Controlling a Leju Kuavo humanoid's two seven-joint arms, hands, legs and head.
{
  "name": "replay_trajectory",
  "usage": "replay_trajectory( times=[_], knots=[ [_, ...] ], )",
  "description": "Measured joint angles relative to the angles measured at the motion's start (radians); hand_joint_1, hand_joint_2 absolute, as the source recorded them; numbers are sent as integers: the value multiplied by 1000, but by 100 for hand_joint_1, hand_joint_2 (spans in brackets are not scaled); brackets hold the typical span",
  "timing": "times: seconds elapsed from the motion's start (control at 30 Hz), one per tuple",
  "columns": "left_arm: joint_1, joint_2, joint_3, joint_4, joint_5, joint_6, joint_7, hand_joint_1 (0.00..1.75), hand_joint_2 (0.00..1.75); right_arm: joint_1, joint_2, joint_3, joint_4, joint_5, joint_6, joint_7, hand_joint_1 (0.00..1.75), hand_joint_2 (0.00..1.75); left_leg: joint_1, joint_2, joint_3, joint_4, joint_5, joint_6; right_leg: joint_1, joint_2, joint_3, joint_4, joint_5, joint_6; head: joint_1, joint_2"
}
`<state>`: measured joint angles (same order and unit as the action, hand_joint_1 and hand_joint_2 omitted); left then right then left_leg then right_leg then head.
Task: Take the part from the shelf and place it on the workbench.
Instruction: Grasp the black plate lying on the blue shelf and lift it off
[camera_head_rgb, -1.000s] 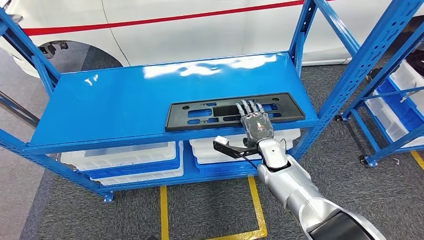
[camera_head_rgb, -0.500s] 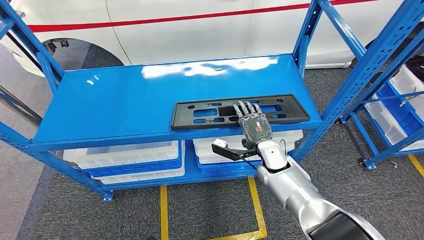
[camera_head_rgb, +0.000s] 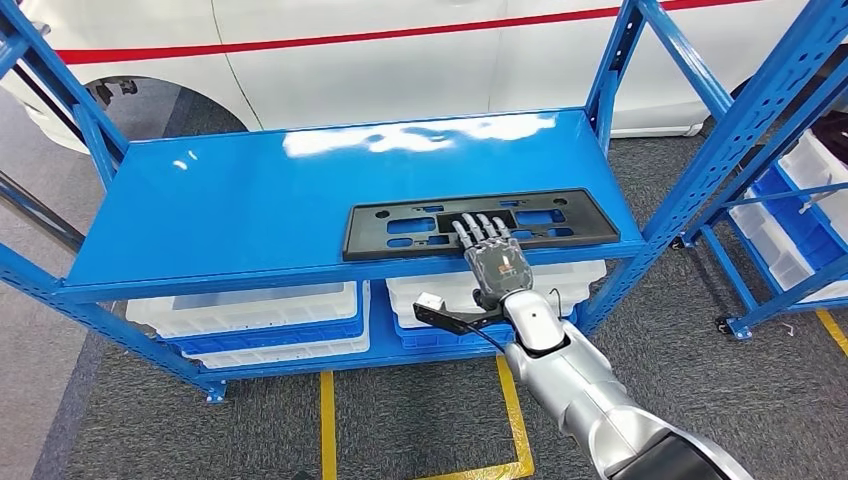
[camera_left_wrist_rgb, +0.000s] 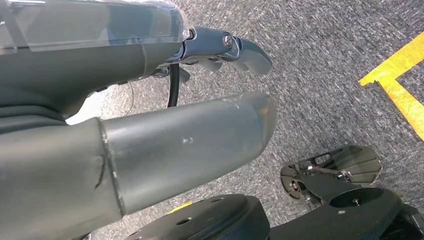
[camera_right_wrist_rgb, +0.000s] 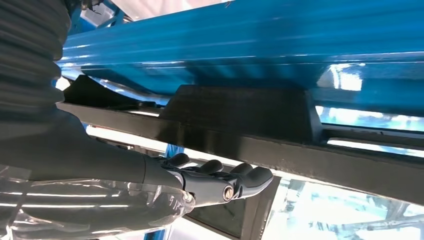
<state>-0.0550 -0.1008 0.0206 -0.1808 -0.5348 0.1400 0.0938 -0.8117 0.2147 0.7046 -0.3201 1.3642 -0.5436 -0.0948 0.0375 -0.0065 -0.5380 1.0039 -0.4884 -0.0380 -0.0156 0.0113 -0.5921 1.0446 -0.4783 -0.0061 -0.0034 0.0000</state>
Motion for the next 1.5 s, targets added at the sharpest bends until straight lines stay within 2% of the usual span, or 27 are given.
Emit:
replay_trajectory(
  times=[0.77,1.0,1.07,1.13,1.2,1.3,1.33,1.37,1.43,1.47,1.5],
  knots=[
    [0,-4,7,0,1,-9,2,0,0,10,11,0,0,10,0,2,0,175,0,0,0,0,0,0,0,0,0,0,0,0,0,0],
    [1,-4,8,0,-23,-7,10,0,0,9,11,0,0,0,-2,9,0,175,-3,-1,-6,15,-7,12,-5,0,0,0,2,8,0,0],
    [0,-4,8,0,-27,-5,11,0,0,8,11,0,0,-2,-3,12,0,175,-6,0,-8,16,-9,18,-7,0,1,-4,3,14,0,0],
    [0,-4,8,0,-30,-5,11,0,0,5,11,0,-2,-2,-5,14,0,175,-4,1,1,-1,-2,30,-5,0,6,-9,3,25,0,0],
    [-1,-5,9,0,-31,-6,12,0,0,-1,10,0,-5,-3,-7,16,0,175,2,4,19,-26,7,41,-4,-3,-14,36,-18,32,3,0],
    [-2,-5,9,0,-32,-6,12,0,0,-2,9,0,-5,-3,-9,16,0,175,5,6,35,-34,2,47,-9,-5,-119,216,-76,41,6,0],
    [-1,-5,9,0,-33,-6,12,0,0,1,8,0,-4,-3,-9,16,0,175,6,5,41,-34,-3,46,-12,-5,-146,249,-72,44,6,0],
    [0,-6,9,0,-33,-6,12,0,0,2,7,0,-4,-3,-9,16,0,175,8,3,48,-33,-10,43,-15,-6,-155,246,-49,47,6,0],
    [2,-7,9,0,-32,-7,12,0,0,3,6,0,-3,-2,-9,16,0,175,13,0,68,-27,-30,32,-22,-7,-123,142,35,54,6,0],
    [1,-7,9,0,-32,-8,12,0,0,2,5,0,-3,-1,-8,16,0,175,13,-1,73,-21,-41,23,-21,-7,-100,88,64,55,8,0],
    [0,-7,9,0,-32,-9,12,0,0,2,5,0,-3,0,-8,16,0,175,12,-2,76,-16,-51,15,-20,-7,-81,46,72,51,10,0]
  ],
)
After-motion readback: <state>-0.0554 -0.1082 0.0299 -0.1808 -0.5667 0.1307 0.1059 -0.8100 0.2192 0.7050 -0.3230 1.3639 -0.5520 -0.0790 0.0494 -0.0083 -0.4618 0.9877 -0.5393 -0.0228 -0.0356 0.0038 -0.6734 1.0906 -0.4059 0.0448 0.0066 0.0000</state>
